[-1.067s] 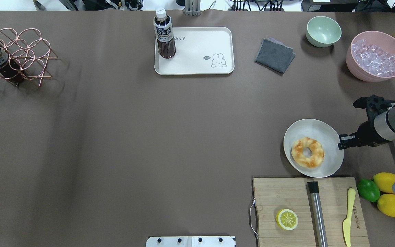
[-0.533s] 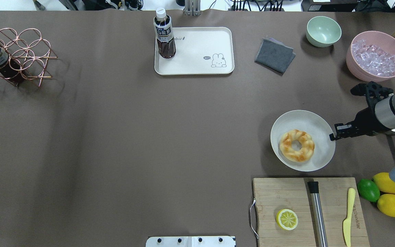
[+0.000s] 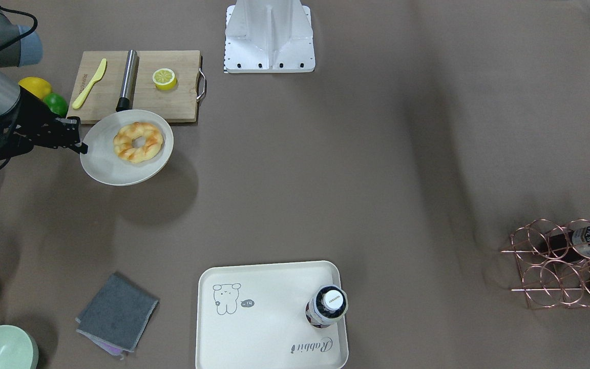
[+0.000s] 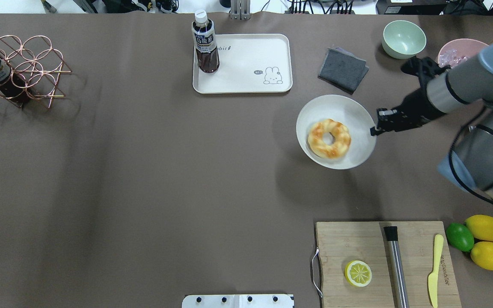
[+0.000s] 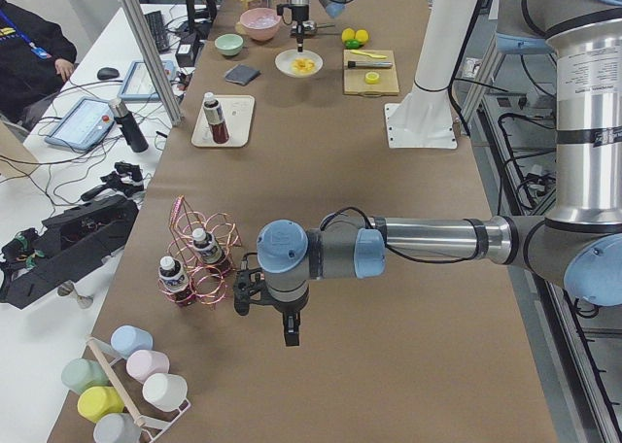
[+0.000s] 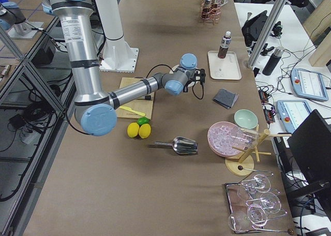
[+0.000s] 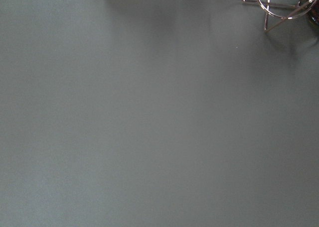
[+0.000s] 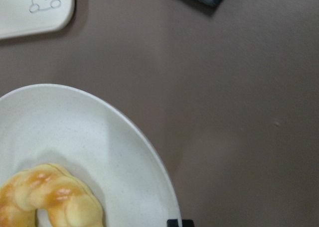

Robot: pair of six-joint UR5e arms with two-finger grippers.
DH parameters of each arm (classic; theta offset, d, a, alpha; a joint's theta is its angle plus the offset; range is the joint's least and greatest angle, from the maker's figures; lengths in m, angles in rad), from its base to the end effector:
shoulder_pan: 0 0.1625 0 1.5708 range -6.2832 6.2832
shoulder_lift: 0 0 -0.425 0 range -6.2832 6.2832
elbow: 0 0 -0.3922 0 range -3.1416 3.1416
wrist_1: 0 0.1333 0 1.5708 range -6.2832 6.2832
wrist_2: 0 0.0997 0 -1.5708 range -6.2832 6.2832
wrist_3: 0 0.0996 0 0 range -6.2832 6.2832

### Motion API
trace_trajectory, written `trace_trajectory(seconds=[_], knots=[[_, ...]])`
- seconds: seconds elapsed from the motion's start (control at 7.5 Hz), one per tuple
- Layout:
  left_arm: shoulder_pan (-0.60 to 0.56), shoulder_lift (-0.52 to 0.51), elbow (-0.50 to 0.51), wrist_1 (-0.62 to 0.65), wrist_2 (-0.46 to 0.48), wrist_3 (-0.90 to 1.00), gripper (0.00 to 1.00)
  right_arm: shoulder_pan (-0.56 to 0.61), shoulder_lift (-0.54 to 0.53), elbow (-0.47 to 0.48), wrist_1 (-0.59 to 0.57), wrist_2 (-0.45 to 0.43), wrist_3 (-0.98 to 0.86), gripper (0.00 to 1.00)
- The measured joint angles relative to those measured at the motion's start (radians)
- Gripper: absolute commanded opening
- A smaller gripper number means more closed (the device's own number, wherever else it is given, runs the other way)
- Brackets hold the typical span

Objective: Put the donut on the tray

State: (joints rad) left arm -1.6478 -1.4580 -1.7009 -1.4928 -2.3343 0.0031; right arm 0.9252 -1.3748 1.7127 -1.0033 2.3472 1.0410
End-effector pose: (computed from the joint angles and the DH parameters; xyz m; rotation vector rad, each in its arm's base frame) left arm -0.0980 -0.4332 0.6559 -0.0271 0.7652 -0.0934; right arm -0.2924 -0.4937 0.4148 0.0316 -1.1142 0.0024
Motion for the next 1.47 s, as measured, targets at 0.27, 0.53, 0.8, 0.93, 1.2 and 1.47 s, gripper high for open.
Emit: trace_trajectory(seconds=[0.27,0.53,0.8,0.93,1.2,1.47], knots=[[-0.001,-0.027,0.026,-0.001,0.000,0.000,0.98,0.010,0.286,-0.226,-0.121,0.024,0.012,0.00],[-0.001,-0.034,0.032,-0.001,0.000,0.000,0.98,0.021,0.493,-0.452,-0.160,0.028,0.002,0.00],[-0.001,-0.034,0.033,-0.001,0.000,0.000,0.98,0.042,0.627,-0.646,-0.166,0.027,-0.032,0.00],[-0.001,-0.035,0.033,-0.001,0.000,0.000,0.98,0.047,0.695,-0.748,-0.164,0.026,-0.043,0.00],[-0.001,-0.035,0.033,-0.001,0.000,-0.001,0.98,0.048,0.802,-0.908,-0.150,0.026,-0.052,0.00],[-0.001,-0.035,0.033,-0.001,0.000,-0.001,0.98,0.049,0.847,-1.001,-0.106,0.024,-0.054,0.00]])
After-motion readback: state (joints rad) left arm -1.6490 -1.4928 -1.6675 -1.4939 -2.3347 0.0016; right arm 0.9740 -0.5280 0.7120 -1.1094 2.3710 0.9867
